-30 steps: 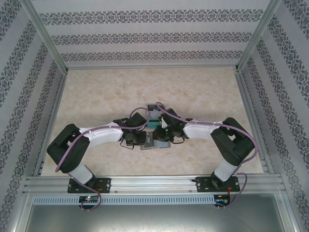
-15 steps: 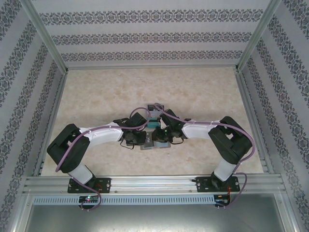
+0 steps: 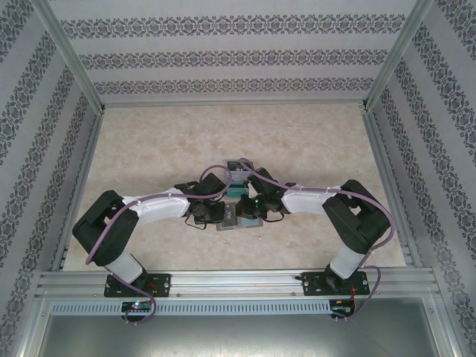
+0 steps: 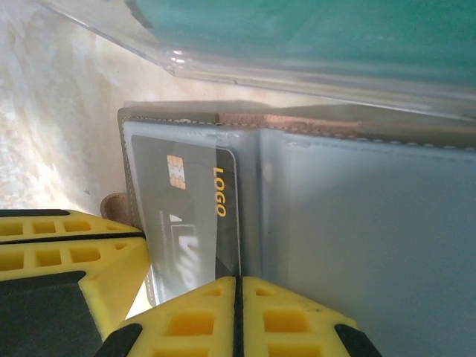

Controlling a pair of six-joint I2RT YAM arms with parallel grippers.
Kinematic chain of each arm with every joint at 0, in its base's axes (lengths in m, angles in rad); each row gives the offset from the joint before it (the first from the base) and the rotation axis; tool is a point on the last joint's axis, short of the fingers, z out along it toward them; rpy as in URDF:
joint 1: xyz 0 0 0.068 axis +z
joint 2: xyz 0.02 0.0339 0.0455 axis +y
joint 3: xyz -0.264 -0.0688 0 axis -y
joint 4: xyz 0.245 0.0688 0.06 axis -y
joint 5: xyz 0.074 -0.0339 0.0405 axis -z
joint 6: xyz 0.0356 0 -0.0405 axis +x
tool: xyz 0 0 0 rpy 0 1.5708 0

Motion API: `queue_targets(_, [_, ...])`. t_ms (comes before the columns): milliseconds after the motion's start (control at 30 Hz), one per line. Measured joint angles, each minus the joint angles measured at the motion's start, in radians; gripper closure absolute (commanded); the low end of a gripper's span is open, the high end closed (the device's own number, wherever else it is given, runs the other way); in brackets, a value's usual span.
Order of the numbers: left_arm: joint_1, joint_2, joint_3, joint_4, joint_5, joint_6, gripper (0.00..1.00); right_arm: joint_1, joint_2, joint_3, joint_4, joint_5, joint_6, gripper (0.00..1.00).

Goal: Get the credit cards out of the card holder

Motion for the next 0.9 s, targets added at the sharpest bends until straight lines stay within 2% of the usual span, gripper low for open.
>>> queue_targets(200, [0.000,0.000,0.000,0.000,0.000,0.000,1.00,-0.037,-0.042,-0.030,-0.005,-0.002,-0.012,1.00])
queue_targets(267, [0.000,0.002,0.002,0.000,0.000,0.000,1.00,-0.037,-0.042,-0.030,-0.005,-0.004,-0.011,0.85])
queue_targets(333, [0.000,0.004,0.003,0.000,0.001,0.000,1.00,-0.036,-0.040,-0.029,-0.004,-0.008,-0.014,0.80])
queue_targets(900, [0.000,0.004,0.003,0.000,0.002,0.000,1.00,-0.023,0.022,0.011,-0.004,-0.023,-0.021,0.79])
